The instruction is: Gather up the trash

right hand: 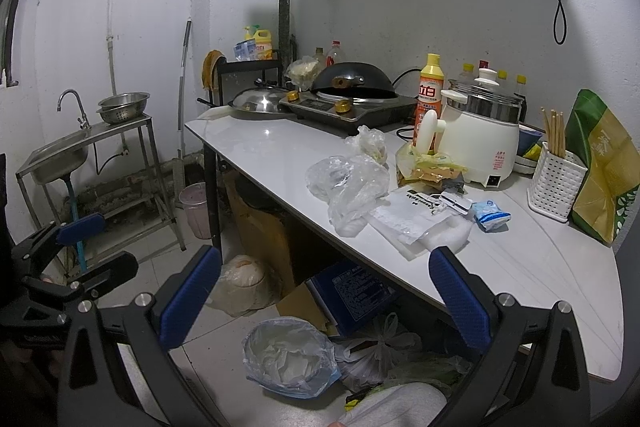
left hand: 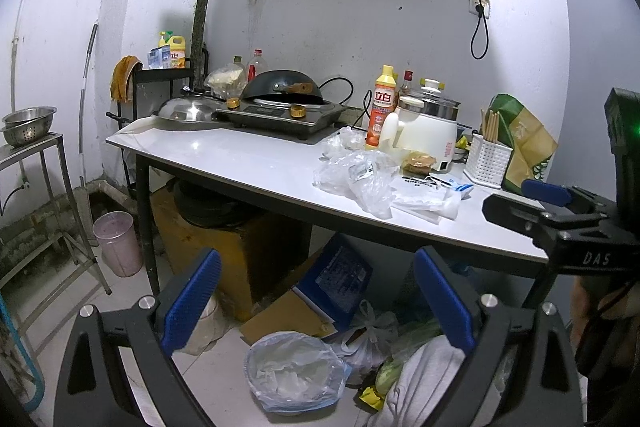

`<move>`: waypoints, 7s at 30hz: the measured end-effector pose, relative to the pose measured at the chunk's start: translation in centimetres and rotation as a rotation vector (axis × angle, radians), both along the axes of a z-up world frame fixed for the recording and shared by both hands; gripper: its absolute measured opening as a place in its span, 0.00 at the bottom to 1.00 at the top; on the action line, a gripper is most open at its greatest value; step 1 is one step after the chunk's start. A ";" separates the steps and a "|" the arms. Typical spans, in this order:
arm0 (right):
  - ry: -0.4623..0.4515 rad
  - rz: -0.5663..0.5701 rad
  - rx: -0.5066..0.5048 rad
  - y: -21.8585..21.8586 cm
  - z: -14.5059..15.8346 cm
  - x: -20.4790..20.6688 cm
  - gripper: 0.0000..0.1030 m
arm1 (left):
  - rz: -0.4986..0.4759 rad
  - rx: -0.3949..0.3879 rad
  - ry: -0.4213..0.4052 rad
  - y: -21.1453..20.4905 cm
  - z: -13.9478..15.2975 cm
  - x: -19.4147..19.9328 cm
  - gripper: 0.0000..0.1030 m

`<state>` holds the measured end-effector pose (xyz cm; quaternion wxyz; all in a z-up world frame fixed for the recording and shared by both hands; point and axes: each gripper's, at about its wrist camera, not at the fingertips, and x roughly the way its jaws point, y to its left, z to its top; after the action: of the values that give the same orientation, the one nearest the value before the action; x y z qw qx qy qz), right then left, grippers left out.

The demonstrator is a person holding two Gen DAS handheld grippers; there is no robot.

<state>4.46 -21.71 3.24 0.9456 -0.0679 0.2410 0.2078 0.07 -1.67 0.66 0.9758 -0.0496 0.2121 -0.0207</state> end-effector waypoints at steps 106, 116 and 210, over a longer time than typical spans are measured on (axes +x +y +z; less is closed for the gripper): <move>0.112 -0.166 -0.025 0.3 0.1 26.5 1.00 | -0.082 -0.041 0.151 6.1 -0.9 24.0 0.26; 0.118 -0.116 -0.074 7.8 -0.7 31.5 1.00 | 0.010 -0.083 0.138 12.0 -2.3 22.1 0.26; 0.101 0.272 -0.131 9.8 -5.2 5.4 0.01 | 0.030 -0.090 0.330 6.2 -11.8 8.6 0.26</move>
<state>9.85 -11.89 -1.92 0.8889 -0.1510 0.2896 0.3211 8.71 4.56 -11.17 0.9248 -0.0990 0.3674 -0.0069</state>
